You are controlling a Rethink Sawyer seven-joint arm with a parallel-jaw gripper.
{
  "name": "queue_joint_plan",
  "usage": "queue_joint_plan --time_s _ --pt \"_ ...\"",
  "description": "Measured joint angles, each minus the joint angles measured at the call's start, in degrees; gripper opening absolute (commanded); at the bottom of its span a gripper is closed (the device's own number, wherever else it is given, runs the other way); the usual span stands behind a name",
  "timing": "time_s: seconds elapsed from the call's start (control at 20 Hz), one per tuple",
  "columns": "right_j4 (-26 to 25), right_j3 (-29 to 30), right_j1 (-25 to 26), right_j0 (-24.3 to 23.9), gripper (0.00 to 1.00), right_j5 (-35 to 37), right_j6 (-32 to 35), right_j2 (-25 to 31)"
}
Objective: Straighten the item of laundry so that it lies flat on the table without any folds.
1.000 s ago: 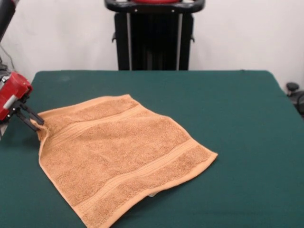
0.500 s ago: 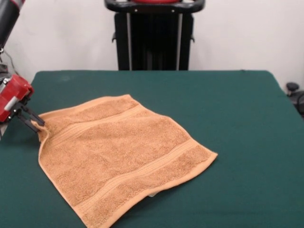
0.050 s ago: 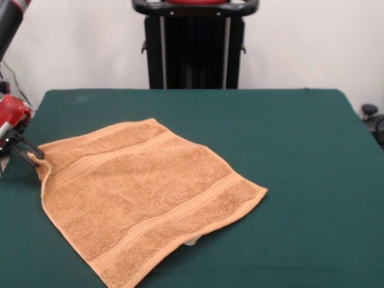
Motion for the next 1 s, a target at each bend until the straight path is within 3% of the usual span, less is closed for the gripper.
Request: queue_joint_plan --time_s 0.35,0.4,1.0 --pt "0.87 -1.14 0.7 -0.13 0.0 0.96 -0.62 0.0" --pt "1.5 -1.56 1.48 -0.34 1.0 1.07 -0.73 0.0" --pt "2.13 -2.81 1.64 -0.94 1.0 1.09 -0.94 0.0"
